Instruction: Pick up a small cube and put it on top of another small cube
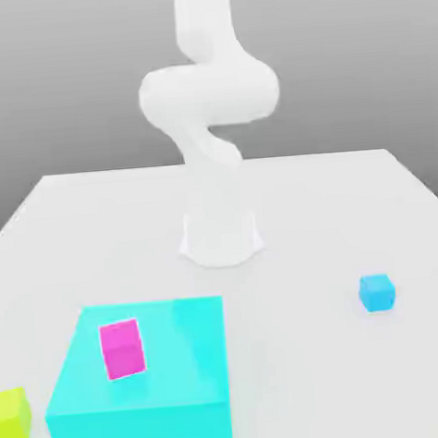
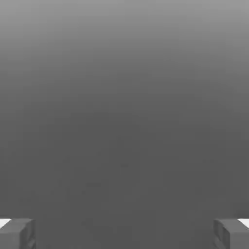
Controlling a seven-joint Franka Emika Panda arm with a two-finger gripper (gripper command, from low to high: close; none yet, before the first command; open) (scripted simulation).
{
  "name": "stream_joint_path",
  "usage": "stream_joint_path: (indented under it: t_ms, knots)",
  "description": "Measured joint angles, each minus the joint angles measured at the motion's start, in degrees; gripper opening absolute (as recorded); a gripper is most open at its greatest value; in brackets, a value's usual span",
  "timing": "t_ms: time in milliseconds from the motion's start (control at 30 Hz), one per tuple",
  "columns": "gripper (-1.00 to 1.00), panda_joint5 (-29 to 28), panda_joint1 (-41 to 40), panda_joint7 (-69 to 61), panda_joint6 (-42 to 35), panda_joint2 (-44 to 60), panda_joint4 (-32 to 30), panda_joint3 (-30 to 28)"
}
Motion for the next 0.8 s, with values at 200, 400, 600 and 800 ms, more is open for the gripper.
stream_joint_path:
  t_ms: [200, 400, 600, 800]
  knots:
    - [0.0, 1.0, 5.1, -8.9, 2.2, 12.82, 2.86, -0.12]
    - [0.0, 1.94, 9.19, -17.53, 4.32, 25.29, 5.64, 0.68]
    - [0.0, 1.97, 12.93, -25.52, 6.5, 37.75, 8.4, 2.44]
    - [0.0, 0.34, 15.93, -32.41, 8.66, 50.22, 11.17, 4.36]
